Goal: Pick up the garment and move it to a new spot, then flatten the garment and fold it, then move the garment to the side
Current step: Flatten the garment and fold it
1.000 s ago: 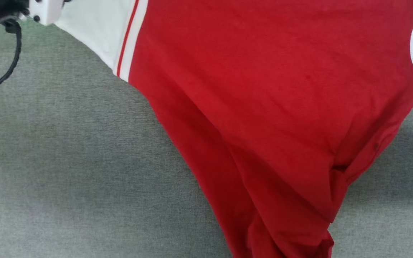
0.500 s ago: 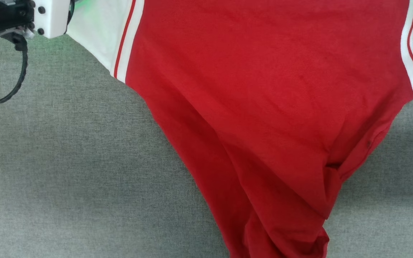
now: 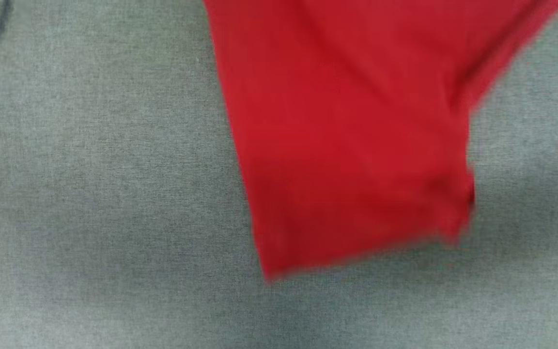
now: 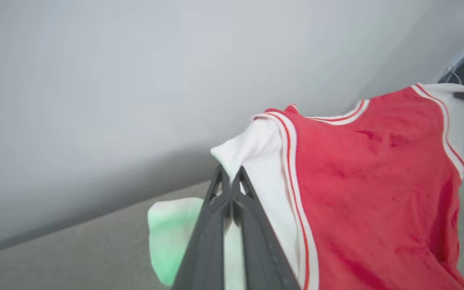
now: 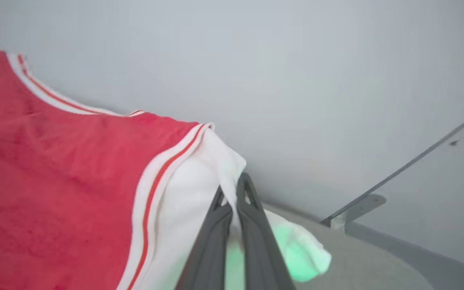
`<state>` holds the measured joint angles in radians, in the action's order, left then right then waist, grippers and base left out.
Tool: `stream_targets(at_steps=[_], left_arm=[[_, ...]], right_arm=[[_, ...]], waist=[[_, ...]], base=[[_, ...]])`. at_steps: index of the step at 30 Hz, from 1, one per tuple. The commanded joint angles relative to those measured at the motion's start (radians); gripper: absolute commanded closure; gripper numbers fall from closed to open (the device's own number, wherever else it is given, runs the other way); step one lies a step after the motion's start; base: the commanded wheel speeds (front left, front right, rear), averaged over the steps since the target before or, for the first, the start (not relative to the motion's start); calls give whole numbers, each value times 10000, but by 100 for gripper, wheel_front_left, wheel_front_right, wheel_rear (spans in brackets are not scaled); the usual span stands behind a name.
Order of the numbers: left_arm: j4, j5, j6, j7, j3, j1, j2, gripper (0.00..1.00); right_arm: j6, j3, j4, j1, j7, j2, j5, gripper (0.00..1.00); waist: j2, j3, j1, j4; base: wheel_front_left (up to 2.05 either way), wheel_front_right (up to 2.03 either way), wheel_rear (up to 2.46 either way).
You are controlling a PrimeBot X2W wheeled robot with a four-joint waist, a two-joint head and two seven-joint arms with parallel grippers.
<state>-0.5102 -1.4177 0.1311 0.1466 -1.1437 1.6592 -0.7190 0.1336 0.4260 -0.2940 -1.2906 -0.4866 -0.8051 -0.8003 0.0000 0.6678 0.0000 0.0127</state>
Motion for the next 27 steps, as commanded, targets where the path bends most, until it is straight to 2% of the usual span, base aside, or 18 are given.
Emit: stream_targets(at_steps=[1, 9, 12, 15, 18, 21, 26, 27], left_arm=[[-268, 60, -12, -334, 164, 326, 134, 100], [-2665, 282, -23, -3123, 1486, 2609, 1261, 100], [-3013, -33, -22, -3523, 1868, 2987, 1705, 100], [-2961, -239, -22, -3416, 1844, 2880, 1812, 100], [-2374, -655, -21, -3150, 1674, 2173, 1721, 100], [-1198, -978, -21, -3214, 1469, 1032, 1328, 100], [1476, -1895, -19, -3783, 1514, -1950, 338, 100], [2004, -1810, -19, -3862, 1466, -2561, 95, 100]], right_arm=[[-50, -367, -352, -492, 225, 284, 244, 100], [-53, -2811, -3264, -3848, 2575, 2108, 2732, 100], [-53, -3220, -3998, -4489, 3018, 2491, 3395, 100], [-53, -3180, -4307, -4546, 3089, 2621, 3587, 100], [-51, -2885, -4484, -3959, 3138, 2636, 3593, 100], [-51, -2395, -4284, -2908, 3170, 2420, 3230, 100], [-50, -1828, -3147, -121, 3235, 1983, 2055, 100], [-50, -1789, -2798, 552, 3182, 1861, 1831, 100]], waist=[[0, -70, 0, -65], [0, -214, 0, -183], [0, -345, 0, -167], [0, -433, 0, -150], [0, -565, 0, -156], [0, -725, 0, -137], [0, -1025, 0, -147], [0, -1084, 0, -151]], base=[[0, 0, 0], [0, 0, 0], [0, 0, 0], [0, 0, 0], [0, 0, 0], [0, 0, 0], [0, 0, 0], [0, 0, 0]])
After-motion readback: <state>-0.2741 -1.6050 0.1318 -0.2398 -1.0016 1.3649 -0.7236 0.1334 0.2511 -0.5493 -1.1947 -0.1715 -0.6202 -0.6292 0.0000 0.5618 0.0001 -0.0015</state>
